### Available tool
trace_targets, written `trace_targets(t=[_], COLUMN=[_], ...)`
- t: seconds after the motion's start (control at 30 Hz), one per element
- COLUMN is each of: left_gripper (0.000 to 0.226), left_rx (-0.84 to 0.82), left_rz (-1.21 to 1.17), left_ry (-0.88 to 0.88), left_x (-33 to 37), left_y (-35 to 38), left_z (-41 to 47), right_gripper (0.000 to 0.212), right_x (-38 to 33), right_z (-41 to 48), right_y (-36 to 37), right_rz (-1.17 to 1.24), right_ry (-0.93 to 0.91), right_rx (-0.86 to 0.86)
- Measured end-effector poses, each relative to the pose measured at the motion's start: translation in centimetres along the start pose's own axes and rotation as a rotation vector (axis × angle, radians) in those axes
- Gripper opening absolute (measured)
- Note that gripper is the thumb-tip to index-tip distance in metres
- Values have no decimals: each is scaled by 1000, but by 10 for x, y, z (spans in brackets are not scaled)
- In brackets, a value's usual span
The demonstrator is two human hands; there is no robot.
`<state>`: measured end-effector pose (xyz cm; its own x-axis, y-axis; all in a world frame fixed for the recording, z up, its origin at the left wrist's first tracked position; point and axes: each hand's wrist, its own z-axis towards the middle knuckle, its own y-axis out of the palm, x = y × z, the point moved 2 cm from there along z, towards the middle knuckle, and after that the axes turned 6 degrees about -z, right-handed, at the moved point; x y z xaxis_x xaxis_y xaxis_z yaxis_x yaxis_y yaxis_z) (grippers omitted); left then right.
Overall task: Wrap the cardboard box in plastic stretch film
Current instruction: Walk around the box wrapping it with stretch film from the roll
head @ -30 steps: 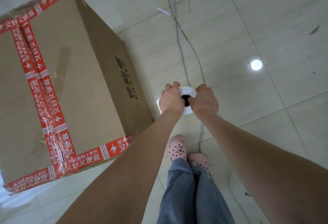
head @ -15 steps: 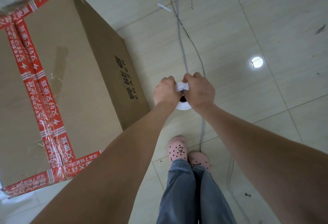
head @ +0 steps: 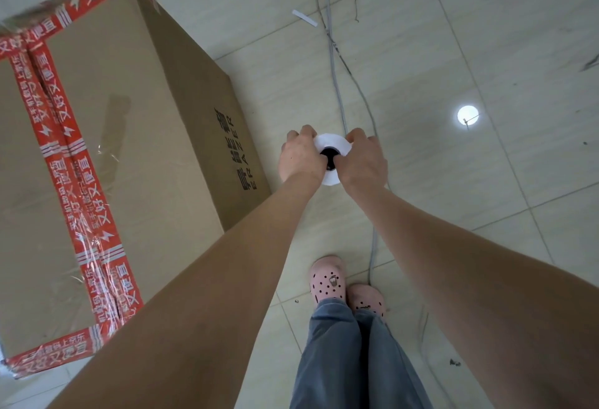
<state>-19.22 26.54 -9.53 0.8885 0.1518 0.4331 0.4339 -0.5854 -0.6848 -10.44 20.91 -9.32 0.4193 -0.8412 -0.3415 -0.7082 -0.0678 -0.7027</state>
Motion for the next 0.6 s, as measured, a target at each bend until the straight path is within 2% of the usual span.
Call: trace_targets(t=[0.17, 0.37, 0.43, 0.53, 0.6], left_gripper=[29, 25, 28, 31, 32], left_rx=[12, 3, -2, 7, -19], left_rz=[62, -116, -116, -77, 7], left_ry=[38, -216, -228, -188, -100], left_x=[2, -15, -16, -12, -5], left_y=[-8, -28, -34, -37, -35], left_z=[10, 18, 21, 28, 30], right_gripper=[34, 40, 41, 40, 38], right_x=[-13, -47, -49, -42, -42], right_z=[6, 15, 17, 23, 28], right_y=[-3, 2, 7, 11, 11], right_rz=[-157, -333, -294, -87, -94], right_ry=[-119, -366, -265, 6, 35], right_rx=[52, -2, -1, -51, -85])
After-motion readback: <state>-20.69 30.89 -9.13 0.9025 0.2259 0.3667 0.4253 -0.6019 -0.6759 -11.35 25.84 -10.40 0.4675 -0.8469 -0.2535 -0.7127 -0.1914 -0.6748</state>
